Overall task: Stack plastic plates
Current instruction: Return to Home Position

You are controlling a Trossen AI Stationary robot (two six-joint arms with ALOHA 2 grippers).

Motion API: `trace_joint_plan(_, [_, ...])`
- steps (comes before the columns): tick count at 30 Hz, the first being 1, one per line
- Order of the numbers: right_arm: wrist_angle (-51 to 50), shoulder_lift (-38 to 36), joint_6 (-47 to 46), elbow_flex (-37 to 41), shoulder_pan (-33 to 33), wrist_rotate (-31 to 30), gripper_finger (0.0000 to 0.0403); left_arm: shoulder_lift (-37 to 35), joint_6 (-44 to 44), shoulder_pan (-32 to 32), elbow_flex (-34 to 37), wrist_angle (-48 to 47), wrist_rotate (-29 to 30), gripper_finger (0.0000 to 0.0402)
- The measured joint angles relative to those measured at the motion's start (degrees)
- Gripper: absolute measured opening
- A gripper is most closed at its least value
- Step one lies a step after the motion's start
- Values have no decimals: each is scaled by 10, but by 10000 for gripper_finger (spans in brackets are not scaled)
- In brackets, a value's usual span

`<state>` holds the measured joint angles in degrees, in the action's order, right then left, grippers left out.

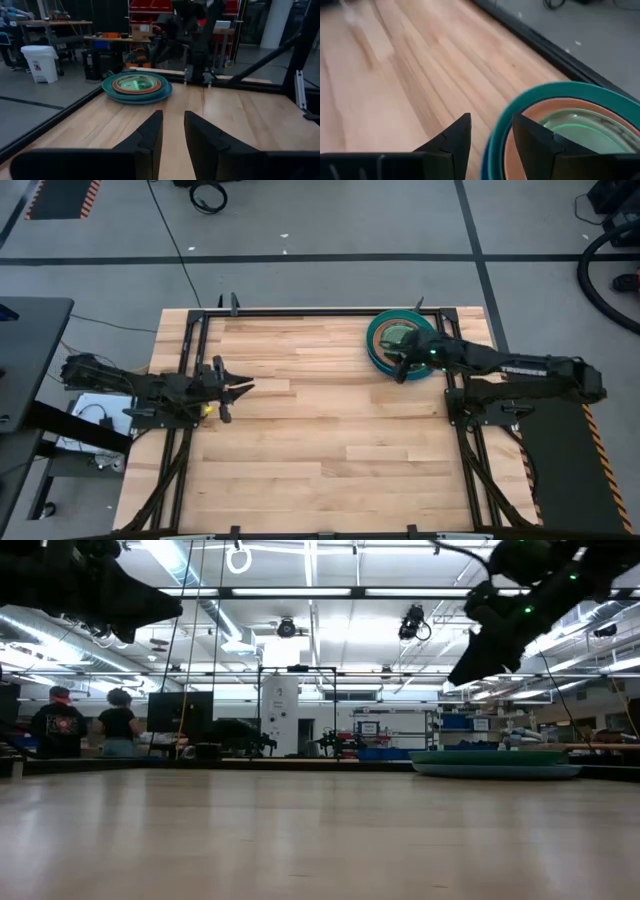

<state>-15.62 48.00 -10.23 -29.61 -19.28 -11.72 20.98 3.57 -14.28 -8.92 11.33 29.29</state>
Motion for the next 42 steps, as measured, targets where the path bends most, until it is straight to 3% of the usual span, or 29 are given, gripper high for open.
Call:
trace_joint_plan(6, [119,-122,-25,95,-34,60,155,-107,-3,0,0,-84,10,67])
trace_joint_plan(12, [218,-224,-64,183,-55,73,154,-179,-24,-14,0,-116,11,43])
trace_joint_plan(21, [305,-331,-97,289,-79,65,153,-207,-38,-57,0,-164,11,10])
trace_joint_plan(30, [290,-408,-91,293,-86,58,145,-207,-23,-100,0,-212,5,6])
trace_joint_plan(37, [308,-417,-149,293,-85,24,144,-207,-14,-110,81,-64,-126,6])
trace_joint_plan(39, [308,-416,-165,293,-85,21,144,-204,-9,-109,84,-63,-165,6])
trace_joint_plan(42, [308,-416,-167,293,-85,21,144,-208,-18,-110,84,-51,-269,6])
